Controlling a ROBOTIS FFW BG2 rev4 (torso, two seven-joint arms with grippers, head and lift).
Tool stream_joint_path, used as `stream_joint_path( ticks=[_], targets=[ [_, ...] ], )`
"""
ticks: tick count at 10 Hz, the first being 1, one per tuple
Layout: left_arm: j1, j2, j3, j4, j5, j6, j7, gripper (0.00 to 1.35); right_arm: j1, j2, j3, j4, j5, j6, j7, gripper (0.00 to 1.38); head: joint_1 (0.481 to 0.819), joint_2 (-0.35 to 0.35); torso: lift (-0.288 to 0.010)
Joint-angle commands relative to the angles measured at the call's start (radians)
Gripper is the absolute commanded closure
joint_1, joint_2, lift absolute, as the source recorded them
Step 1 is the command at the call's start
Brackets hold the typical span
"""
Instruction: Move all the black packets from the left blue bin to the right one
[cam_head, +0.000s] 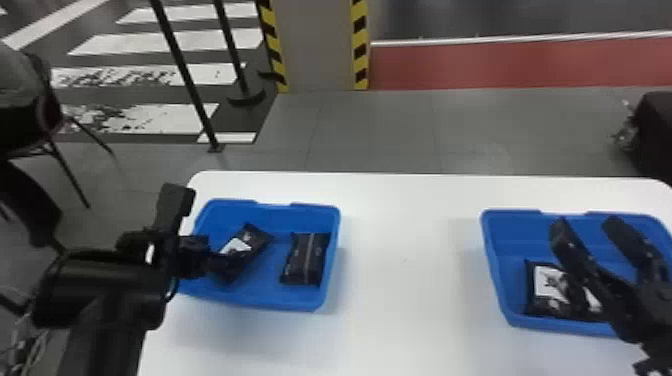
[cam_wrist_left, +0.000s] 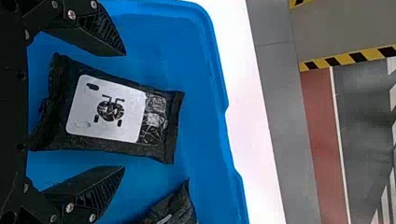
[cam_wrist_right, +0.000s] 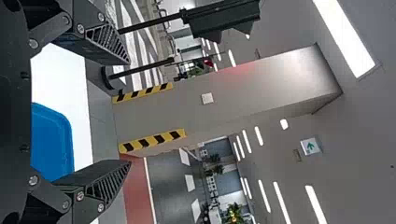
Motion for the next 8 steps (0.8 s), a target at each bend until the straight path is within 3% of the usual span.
stream_joint_path(
  ticks=[1,3,4,5,7,8],
  targets=[
    [-0.016,0.004,-0.005,0.036,0.000,-0.005,0.002,0.18,0.000,0.001,0.000,0.008,-0.002,0.003,0.002,0.29,0.695,0.156,-0.110],
    [-0.048,0.004,-0.019,0.099,0.001,-0.012,0.005,0.23,0.000,0.001,0.000,0.013,-0.010,0.003,0.007,0.29,0.695,0.157,-0.110],
    [-0.058,0.004,-0.023,0.114,0.004,0.005,0.005,0.55,0.000,0.001,0.000,0.013,-0.010,0.006,0.007,0.29,0.695,0.155,-0.110],
    [-0.058,0.004,-0.028,0.114,0.001,0.032,0.005,0.96,0.003,0.001,0.000,0.015,-0.014,0.008,0.007,0.29,0.695,0.152,-0.110],
    [-0.048,0.011,-0.029,0.112,0.007,0.056,0.005,1.20,0.005,0.001,0.000,0.018,-0.022,0.008,0.008,0.30,0.695,0.151,-0.110],
    [-0.040,0.013,-0.028,0.109,0.024,0.039,-0.002,1.21,0.005,0.001,0.000,0.015,-0.025,0.008,0.010,0.30,0.695,0.154,-0.110]
  ],
)
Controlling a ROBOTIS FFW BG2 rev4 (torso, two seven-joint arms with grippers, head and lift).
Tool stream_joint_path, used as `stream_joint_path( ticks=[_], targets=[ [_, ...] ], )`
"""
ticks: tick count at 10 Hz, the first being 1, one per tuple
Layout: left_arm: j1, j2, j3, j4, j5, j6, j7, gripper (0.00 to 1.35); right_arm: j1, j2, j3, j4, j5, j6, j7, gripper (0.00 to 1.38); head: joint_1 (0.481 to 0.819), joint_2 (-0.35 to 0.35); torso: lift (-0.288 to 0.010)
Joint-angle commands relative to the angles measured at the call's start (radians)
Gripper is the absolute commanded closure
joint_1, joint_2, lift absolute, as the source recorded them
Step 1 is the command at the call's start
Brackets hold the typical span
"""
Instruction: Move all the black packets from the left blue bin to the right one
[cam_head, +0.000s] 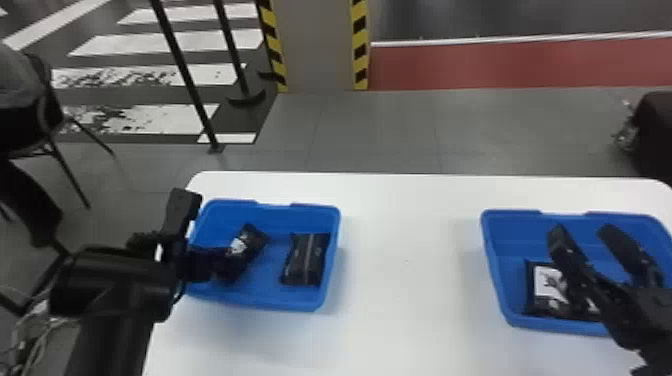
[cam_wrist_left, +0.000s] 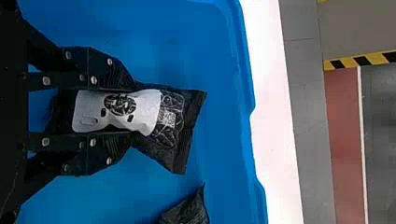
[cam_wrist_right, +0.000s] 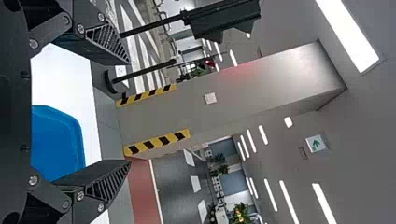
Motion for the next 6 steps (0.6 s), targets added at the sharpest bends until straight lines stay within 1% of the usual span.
stream_joint_path(
  ticks=[1,3,5,6],
  targets=[
    [0.008,0.001,0.001,-0.025,0.021,-0.016,-0.032,1.21,0.000,0.001,0.000,-0.002,-0.004,0.000,0.000,0.30,0.695,0.154,-0.110],
    [0.103,-0.011,0.008,-0.234,0.061,0.033,-0.078,1.21,0.000,0.001,0.002,-0.009,-0.006,0.005,0.011,0.30,0.695,0.138,-0.110],
    [0.204,-0.011,0.011,-0.482,0.095,0.097,-0.105,1.21,-0.002,0.001,0.012,-0.024,-0.012,0.010,0.019,0.29,0.695,0.118,-0.110],
    [0.248,-0.016,0.010,-0.585,0.123,0.107,-0.115,1.21,-0.007,0.001,0.025,-0.031,-0.021,0.015,0.024,0.29,0.695,0.109,-0.110]
  ],
)
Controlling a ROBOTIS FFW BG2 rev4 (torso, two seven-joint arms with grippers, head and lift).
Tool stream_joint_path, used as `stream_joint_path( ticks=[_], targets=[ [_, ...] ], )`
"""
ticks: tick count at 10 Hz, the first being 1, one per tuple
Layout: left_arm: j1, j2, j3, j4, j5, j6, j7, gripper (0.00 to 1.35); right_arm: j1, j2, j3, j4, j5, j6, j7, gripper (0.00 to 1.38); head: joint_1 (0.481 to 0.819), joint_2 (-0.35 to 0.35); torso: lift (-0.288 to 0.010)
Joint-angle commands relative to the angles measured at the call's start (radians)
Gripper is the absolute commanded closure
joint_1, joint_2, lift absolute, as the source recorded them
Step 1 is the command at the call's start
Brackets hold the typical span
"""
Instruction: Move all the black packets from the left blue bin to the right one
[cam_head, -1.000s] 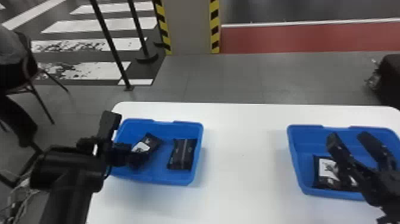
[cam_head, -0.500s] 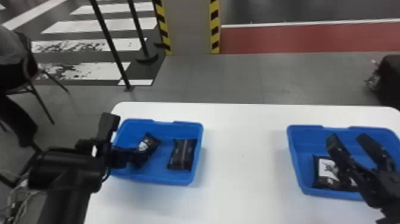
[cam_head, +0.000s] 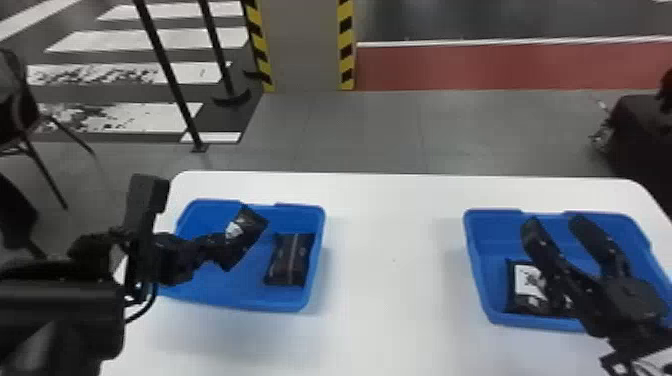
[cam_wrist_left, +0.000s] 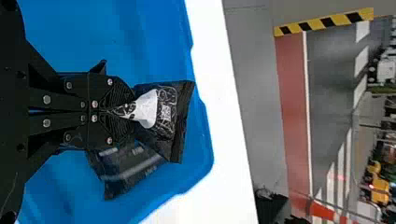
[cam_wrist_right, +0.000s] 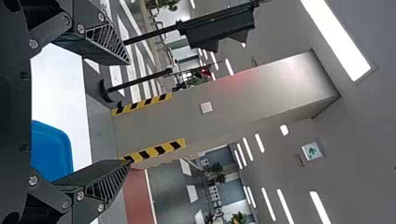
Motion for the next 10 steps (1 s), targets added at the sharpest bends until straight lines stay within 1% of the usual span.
stream_joint_path(
  ticks=[1,2,3,4,5,6,7,8,10],
  targets=[
    [0.047,-0.015,-0.011,-0.122,0.044,-0.018,-0.017,1.21,-0.002,0.001,0.022,-0.016,-0.017,0.016,0.009,0.29,0.695,0.105,-0.110],
    [0.042,-0.033,-0.028,-0.131,0.051,-0.084,-0.037,1.21,-0.017,0.001,0.033,-0.021,-0.017,0.021,0.013,0.29,0.695,0.093,-0.110],
    [0.040,-0.048,-0.050,-0.119,0.070,-0.165,-0.036,1.21,-0.039,0.001,0.051,-0.011,-0.018,0.021,0.017,0.29,0.695,0.074,-0.110],
    [0.015,-0.056,-0.083,-0.031,0.097,-0.256,-0.036,1.21,-0.078,0.001,0.062,0.033,-0.035,0.024,0.040,0.28,0.695,0.056,-0.110],
    [-0.031,-0.053,-0.140,0.067,0.145,-0.327,-0.036,1.21,-0.123,0.001,0.064,0.085,-0.038,0.026,0.063,0.28,0.695,0.049,-0.110],
    [-0.073,-0.051,-0.208,0.107,0.159,-0.349,-0.036,1.21,-0.154,0.001,0.068,0.107,-0.040,0.029,0.064,0.28,0.695,0.024,-0.110],
    [-0.112,-0.051,-0.264,0.121,0.174,-0.361,-0.036,1.21,-0.177,0.001,0.068,0.119,-0.041,0.051,0.067,0.28,0.695,-0.010,-0.110],
    [-0.144,-0.051,-0.303,0.126,0.192,-0.366,-0.036,1.21,-0.208,0.001,0.079,0.153,-0.046,0.078,0.073,0.29,0.695,-0.049,-0.110],
    [-0.188,-0.053,-0.344,0.131,0.215,-0.371,-0.036,1.21,-0.270,0.001,0.091,0.220,-0.052,0.080,0.090,0.32,0.695,-0.081,-0.110]
  ],
)
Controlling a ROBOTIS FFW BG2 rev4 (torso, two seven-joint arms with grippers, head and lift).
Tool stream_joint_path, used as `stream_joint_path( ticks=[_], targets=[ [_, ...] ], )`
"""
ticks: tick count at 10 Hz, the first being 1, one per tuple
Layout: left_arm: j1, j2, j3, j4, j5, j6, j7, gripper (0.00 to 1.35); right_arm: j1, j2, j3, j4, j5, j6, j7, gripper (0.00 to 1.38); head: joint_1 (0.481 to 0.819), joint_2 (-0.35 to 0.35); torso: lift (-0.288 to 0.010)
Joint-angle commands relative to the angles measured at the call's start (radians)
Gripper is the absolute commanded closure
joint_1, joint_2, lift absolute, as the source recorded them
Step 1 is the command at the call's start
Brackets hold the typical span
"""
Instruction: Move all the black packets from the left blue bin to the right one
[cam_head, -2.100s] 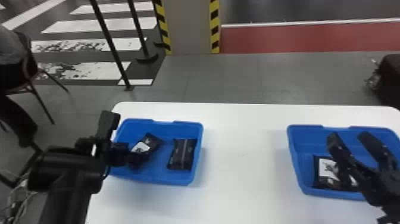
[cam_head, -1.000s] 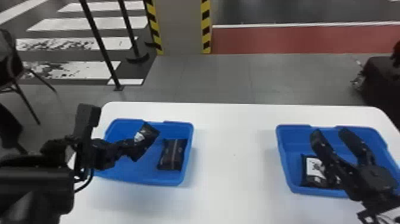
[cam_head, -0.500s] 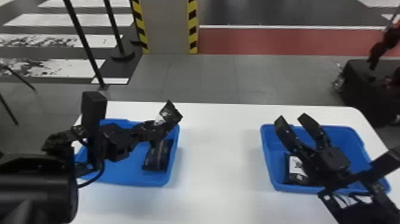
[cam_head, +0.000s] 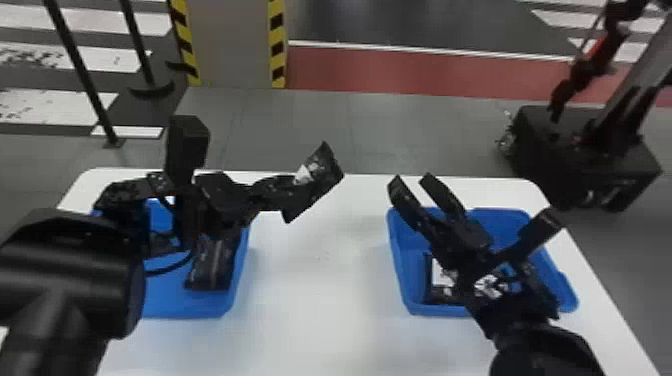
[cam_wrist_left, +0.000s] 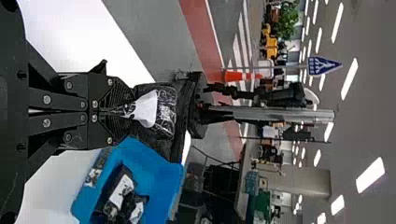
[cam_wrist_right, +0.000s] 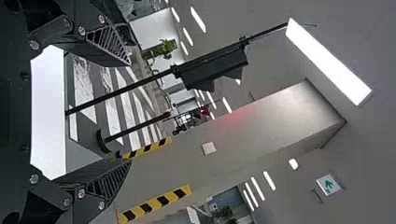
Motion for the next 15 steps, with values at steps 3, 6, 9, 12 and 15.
stream_joint_path(
  ticks=[3,6,9,12,15],
  targets=[
    [-0.049,-0.003,-0.056,0.068,0.011,-0.009,0.000,1.21,-0.055,0.001,0.037,0.018,-0.029,0.003,0.012,0.30,0.693,-0.100,-0.110],
    [-0.074,-0.004,-0.056,0.105,0.016,-0.016,0.001,1.21,-0.050,0.001,0.106,-0.029,-0.081,0.020,0.019,0.30,0.683,-0.078,-0.110],
    [-0.081,-0.010,-0.070,0.117,0.042,-0.023,0.005,1.21,-0.075,0.001,0.155,0.030,-0.085,0.055,0.019,0.29,0.680,-0.042,-0.110],
    [-0.078,-0.013,-0.072,0.119,0.051,-0.023,0.006,1.21,-0.090,0.001,0.160,0.059,-0.082,0.037,0.012,0.96,0.691,-0.035,-0.110],
    [-0.071,-0.015,-0.070,0.119,0.054,-0.023,0.008,1.21,-0.082,0.001,0.158,0.064,-0.058,-0.004,0.007,1.27,0.691,-0.042,-0.110]
  ],
)
